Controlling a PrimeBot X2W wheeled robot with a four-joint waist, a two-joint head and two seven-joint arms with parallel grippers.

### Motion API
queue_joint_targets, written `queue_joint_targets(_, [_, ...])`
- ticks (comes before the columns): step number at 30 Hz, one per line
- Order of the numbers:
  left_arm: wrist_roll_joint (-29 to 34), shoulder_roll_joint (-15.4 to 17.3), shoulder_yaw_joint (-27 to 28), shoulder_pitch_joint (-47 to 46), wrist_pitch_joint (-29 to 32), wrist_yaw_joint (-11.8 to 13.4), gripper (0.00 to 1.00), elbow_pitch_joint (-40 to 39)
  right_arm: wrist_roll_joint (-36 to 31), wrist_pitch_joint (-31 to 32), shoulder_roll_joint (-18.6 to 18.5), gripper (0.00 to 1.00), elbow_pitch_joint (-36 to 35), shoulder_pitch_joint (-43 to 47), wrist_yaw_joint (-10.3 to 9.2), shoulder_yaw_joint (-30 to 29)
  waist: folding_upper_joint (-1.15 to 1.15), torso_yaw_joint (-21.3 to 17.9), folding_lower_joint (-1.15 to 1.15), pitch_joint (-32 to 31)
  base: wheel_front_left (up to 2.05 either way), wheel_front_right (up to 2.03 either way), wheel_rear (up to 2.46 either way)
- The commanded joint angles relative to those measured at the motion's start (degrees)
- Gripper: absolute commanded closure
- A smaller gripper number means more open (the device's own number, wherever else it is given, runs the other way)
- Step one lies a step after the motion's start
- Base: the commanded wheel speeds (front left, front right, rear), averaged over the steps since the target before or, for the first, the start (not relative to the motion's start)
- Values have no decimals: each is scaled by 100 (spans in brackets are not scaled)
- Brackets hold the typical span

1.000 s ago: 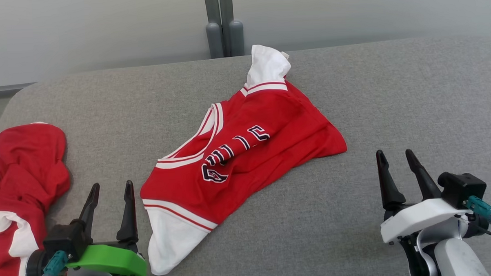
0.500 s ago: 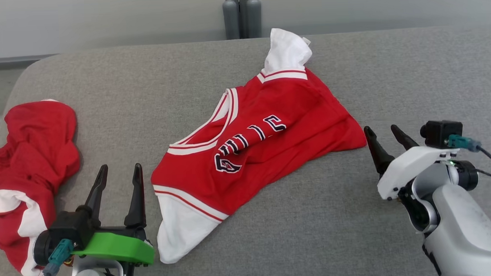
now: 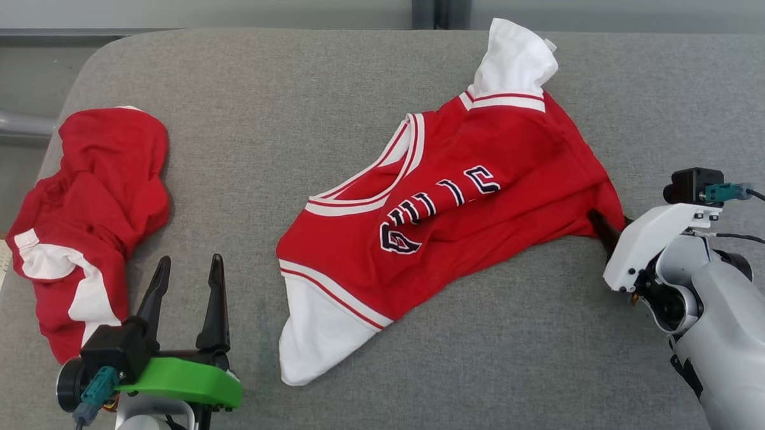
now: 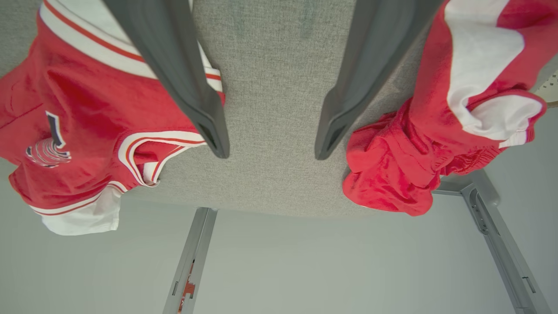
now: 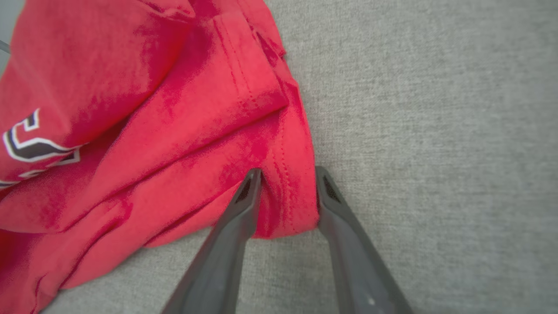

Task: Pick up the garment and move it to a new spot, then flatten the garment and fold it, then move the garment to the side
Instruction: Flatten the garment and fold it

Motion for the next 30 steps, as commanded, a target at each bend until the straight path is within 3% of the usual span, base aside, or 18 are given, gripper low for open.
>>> queue_joint_targets(1, [38,-27,41,-27,-2,-45,0,19,97,62,31,100,66,53,5,88,0,28,0,-23,0,0,0])
queue_joint_targets(9, [137,-98,163,124,-2,-93,0,102,630,366,-206,100,-427,257,4,314,0,-130,0,-321,0,0,0])
queue_joint_targets(15, [185,-122,245,281,-2,-96,0,74,1090,970,-542,100,-1482,713,5,163,0,-321,0,-506,0,0,0])
queue_joint_targets(23, [232,-154,261,330,-2,-131,0,37,1419,2277,-732,100,-3142,1408,4,-601,0,-440,0,-553,0,0,0])
queue_joint_targets(26, [249,-186,231,272,-2,-157,0,35,1277,2706,-684,100,-3739,1535,5,-1046,0,-390,0,-504,0,0,0])
queue_joint_targets(30, [237,-237,201,205,-2,-197,0,86,692,3300,-562,100,-3959,1967,4,-1568,0,-241,0,-438,0,0,0])
